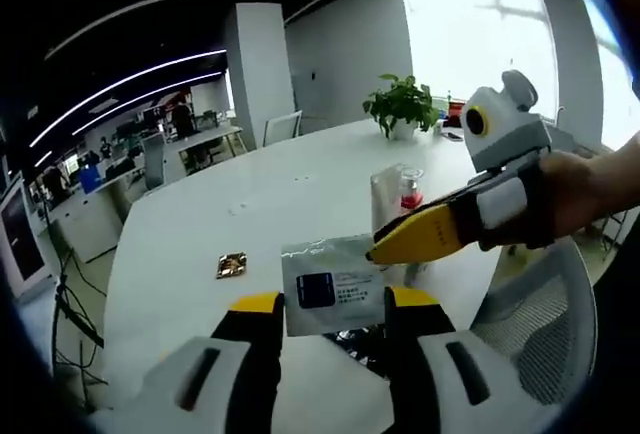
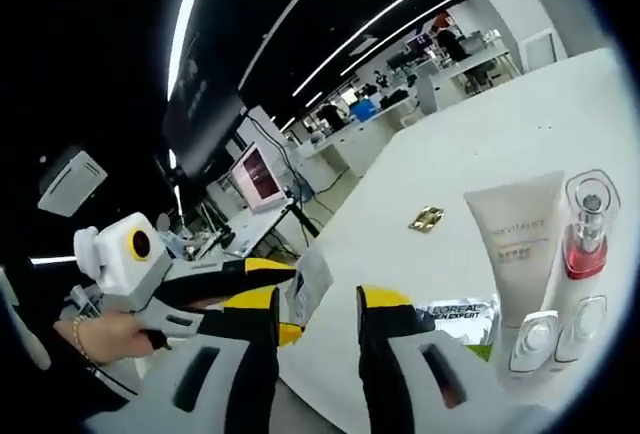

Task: Arrange the skincare products in the storage area until every visible bottle or jar stands upright without overlapping.

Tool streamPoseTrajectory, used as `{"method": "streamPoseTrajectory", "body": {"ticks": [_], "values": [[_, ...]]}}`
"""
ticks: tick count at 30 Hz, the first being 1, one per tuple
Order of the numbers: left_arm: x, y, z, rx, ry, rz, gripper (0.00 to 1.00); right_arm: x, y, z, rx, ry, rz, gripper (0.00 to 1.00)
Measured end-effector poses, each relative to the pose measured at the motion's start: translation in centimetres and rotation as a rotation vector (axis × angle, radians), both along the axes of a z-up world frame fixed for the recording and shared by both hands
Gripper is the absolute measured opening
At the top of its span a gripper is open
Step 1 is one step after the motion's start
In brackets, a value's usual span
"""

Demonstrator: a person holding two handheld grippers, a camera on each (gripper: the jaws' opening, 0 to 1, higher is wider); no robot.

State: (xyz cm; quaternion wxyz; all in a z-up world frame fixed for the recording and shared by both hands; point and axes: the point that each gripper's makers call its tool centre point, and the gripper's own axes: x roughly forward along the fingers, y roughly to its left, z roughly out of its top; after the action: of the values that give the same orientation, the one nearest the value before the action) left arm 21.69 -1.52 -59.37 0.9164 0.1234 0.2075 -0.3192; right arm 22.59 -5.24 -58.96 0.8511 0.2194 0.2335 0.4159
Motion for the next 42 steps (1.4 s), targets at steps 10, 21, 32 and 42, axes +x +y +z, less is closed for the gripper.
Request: {"method": "streamPoseTrajectory", "body": {"ticks": [10, 21, 32, 42], "values": [[-0.4, -0.3, 0.2, -0.012, 0.004, -0.002, 0.43, -0.1, 0.7, 0.0, 0.027, 0.009, 0.009, 0.16], [-0.7, -0.2, -0.6, -0.015, 0.035, 0.004, 0.42, -0.1, 0.7, 0.4, 0.073, 0.018, -0.010, 0.01], [-1.7, 1.6, -0.7, -0.267, 0.155, 0.050, 0.46, -0.3, 0.7, 0.7, 0.081, 0.017, 0.031, 0.01], [-3.5, 3.7, -1.9, -0.524, 0.314, 0.102, 0.23, -1.7, 2.7, 0.6, 0.095, 0.031, 0.131, 0.01]]}}
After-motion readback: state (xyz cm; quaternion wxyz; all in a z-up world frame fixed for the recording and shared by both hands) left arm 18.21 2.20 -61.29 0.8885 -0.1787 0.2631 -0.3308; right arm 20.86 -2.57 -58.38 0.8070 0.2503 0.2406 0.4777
